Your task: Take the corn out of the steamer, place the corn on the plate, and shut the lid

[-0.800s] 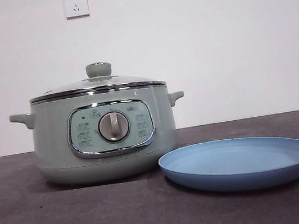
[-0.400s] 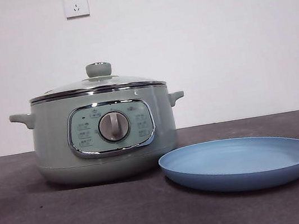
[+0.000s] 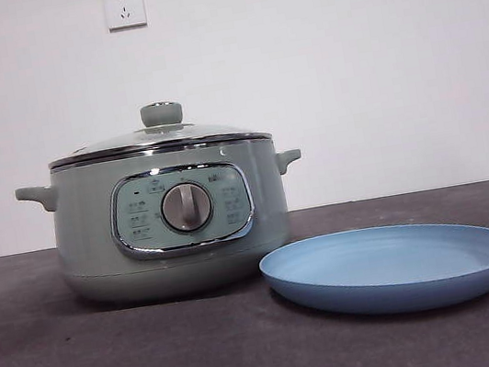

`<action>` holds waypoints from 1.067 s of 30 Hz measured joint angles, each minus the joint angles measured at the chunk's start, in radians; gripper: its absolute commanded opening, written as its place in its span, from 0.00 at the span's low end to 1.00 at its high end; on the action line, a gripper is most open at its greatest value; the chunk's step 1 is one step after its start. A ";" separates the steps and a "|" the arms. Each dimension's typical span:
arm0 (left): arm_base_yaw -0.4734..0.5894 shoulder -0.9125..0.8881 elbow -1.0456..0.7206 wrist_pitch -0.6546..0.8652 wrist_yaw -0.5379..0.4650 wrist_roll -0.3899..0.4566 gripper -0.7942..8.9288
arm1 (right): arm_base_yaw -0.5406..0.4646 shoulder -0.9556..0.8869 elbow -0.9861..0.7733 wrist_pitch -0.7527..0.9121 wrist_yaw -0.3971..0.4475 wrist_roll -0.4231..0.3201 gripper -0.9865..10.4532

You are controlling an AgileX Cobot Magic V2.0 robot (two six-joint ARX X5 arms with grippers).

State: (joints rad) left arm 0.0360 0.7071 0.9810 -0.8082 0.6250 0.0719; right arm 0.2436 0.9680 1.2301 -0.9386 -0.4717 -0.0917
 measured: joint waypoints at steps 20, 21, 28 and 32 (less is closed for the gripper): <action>0.000 0.014 0.009 -0.018 0.003 0.013 0.66 | 0.005 0.007 0.000 -0.037 0.002 -0.029 0.63; 0.000 0.014 0.009 -0.018 0.003 0.013 0.66 | 0.005 0.007 0.000 -0.037 0.002 -0.029 0.63; 0.000 0.014 0.009 0.009 0.003 0.011 0.66 | 0.005 0.007 0.000 -0.038 0.003 -0.028 0.63; 0.000 0.027 0.009 0.077 0.003 0.001 0.66 | 0.005 0.007 0.000 -0.038 0.003 -0.028 0.63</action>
State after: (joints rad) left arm 0.0360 0.7341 0.9901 -0.7315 0.6277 0.0731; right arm 0.2485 0.9749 1.2304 -0.9764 -0.4690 -0.1196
